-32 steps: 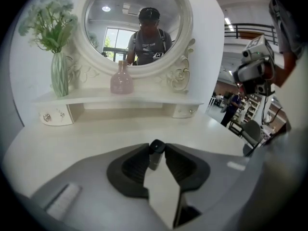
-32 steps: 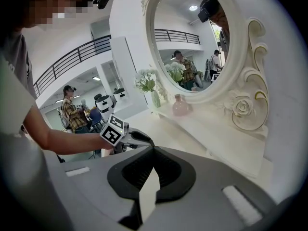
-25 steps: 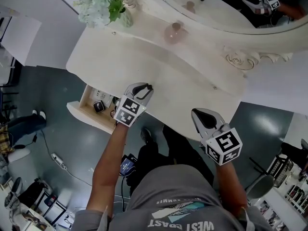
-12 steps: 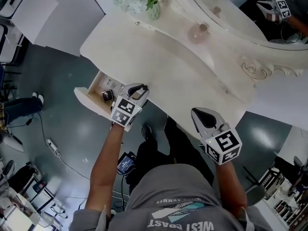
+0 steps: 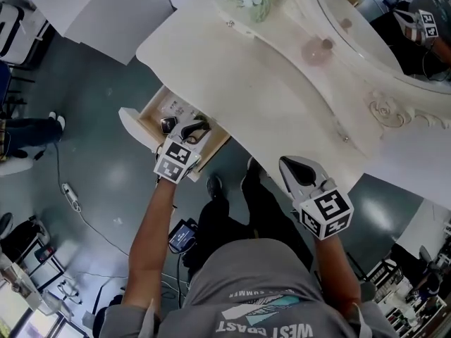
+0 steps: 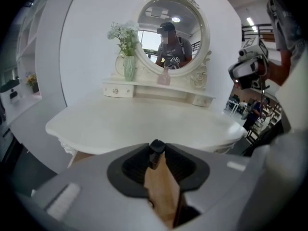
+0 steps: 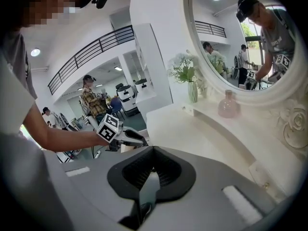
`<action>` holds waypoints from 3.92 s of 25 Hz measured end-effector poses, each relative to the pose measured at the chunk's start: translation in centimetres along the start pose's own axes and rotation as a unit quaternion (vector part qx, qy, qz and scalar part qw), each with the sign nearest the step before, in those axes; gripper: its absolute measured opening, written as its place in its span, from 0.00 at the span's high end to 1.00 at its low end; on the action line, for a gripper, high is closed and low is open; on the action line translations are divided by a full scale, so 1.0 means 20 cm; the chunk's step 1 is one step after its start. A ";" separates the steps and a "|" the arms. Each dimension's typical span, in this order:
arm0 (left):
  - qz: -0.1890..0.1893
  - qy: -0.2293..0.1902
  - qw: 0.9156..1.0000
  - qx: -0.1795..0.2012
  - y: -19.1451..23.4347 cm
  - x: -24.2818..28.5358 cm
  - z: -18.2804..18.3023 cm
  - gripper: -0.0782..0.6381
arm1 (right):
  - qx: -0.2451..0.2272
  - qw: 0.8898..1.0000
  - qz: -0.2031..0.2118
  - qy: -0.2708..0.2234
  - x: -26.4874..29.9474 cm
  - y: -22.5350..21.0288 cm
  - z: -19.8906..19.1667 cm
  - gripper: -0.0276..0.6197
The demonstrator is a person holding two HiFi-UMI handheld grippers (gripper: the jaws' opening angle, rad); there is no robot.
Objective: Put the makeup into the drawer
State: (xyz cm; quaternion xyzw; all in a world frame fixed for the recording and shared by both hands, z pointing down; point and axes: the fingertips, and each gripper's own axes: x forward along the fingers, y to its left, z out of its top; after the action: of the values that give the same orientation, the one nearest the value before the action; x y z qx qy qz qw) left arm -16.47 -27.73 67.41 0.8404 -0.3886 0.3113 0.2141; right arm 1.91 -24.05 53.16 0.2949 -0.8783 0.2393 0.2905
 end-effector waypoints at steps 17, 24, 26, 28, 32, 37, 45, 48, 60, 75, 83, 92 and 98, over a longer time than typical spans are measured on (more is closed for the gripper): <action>-0.001 0.067 0.996 -0.067 0.03 0.08 -0.52 0.75 | -0.021 0.999 0.025 0.033 0.10 0.12 -0.08 0.95; -0.010 0.098 0.994 -0.046 0.01 0.18 -0.59 0.75 | -0.016 0.999 0.023 0.043 0.10 0.08 -0.12 0.95; -0.012 0.105 0.994 -0.041 0.01 0.21 -0.59 0.75 | -0.015 0.999 0.023 0.045 0.11 0.07 -0.13 0.95; -0.016 0.111 0.993 -0.039 0.01 0.24 -0.60 0.75 | -0.013 0.999 0.023 0.047 0.11 0.06 -0.13 0.95; -0.021 0.124 0.992 -0.011 0.01 0.29 -0.60 0.75 | -0.011 0.998 0.021 0.051 0.11 0.05 -0.14 0.95; -0.030 0.148 0.988 0.019 0.02 0.36 -0.61 0.75 | -0.006 0.998 0.020 0.056 0.13 0.02 -0.15 0.95; -0.050 0.162 0.985 0.021 0.03 0.38 -0.59 0.75 | -0.007 0.998 0.021 0.055 0.15 0.02 -0.13 0.95; -0.051 0.173 0.983 0.021 0.03 0.35 -0.61 0.75 | -0.008 0.998 0.020 0.051 0.15 0.02 -0.11 0.95; -0.038 0.163 0.985 0.035 0.01 0.23 -0.57 0.73 | -0.014 0.999 0.019 0.033 0.11 0.08 -0.07 0.95; 0.023 0.054 0.996 0.072 -0.02 -0.31 -0.17 0.77 | -0.042 0.999 0.014 -0.021 -0.04 0.26 0.09 0.95; 0.058 -0.032 0.993 0.098 -0.09 -0.73 0.11 0.89 | -0.067 0.996 0.009 -0.060 -0.14 0.39 0.24 0.95; 0.070 -0.113 0.982 0.132 -0.26 -1.15 0.41 0.89 | -0.082 0.992 -0.002 -0.091 -0.27 0.49 0.34 0.95; 0.075 -0.162 0.971 0.159 -0.39 -1.37 0.57 0.89 | -0.088 0.990 -0.003 -0.107 -0.33 0.57 0.36 0.95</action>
State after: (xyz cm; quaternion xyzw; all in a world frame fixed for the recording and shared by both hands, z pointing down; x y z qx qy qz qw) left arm -20.06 -15.64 39.41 0.8715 -0.4254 0.2437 -0.0122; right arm -3.81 -17.72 40.88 0.2946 -0.9210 0.1272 0.2207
